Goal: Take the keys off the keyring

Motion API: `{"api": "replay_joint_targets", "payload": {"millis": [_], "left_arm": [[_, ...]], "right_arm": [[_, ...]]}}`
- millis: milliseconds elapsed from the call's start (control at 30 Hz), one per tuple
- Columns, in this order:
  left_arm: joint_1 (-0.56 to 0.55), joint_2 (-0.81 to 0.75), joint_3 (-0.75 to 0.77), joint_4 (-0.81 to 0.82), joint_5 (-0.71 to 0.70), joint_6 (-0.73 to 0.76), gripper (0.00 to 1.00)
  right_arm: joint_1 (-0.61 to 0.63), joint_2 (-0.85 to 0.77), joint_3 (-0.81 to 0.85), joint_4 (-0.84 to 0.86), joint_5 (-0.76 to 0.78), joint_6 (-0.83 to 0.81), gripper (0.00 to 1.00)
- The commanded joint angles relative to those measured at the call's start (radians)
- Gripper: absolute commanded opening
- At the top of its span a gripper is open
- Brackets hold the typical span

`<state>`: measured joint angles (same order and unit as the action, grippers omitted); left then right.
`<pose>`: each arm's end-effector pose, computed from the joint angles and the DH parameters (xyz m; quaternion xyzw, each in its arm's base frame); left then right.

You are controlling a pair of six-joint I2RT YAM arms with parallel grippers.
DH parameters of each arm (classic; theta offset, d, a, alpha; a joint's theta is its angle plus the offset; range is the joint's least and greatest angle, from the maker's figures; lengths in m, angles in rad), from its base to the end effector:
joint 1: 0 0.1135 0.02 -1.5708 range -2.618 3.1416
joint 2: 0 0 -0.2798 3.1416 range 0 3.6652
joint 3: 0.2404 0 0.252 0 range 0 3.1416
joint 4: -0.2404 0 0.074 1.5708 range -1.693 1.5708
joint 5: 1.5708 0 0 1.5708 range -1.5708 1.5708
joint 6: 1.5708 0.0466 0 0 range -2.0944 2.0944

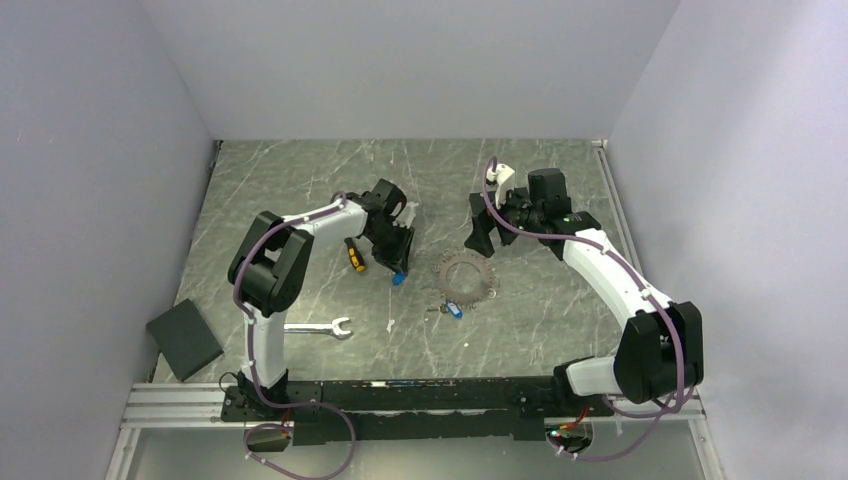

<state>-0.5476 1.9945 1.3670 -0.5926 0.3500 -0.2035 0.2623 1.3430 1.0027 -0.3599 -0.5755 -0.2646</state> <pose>0.3407 -0.2265 0.1628 0.1959 0.9501 -0.2225 0.0969 0.2774 0.1007 0.2881 -0.3420 0.8083 0.2569 0.4046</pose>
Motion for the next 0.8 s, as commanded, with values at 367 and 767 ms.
{"api": "replay_joint_targets", "payload": {"millis": [367, 767], "left_arm": [[0.074, -0.173, 0.070, -0.122, 0.079, 0.129, 0.81], [0.433, -0.365, 0.148, -0.237, 0.276, 0.244, 0.99]], "right_arm": [[-0.009, 0.003, -0.011, 0.043, -0.044, 0.011, 1.00], [-0.029, -0.035, -0.061, 0.141, 0.004, 0.090, 1.00]]}}
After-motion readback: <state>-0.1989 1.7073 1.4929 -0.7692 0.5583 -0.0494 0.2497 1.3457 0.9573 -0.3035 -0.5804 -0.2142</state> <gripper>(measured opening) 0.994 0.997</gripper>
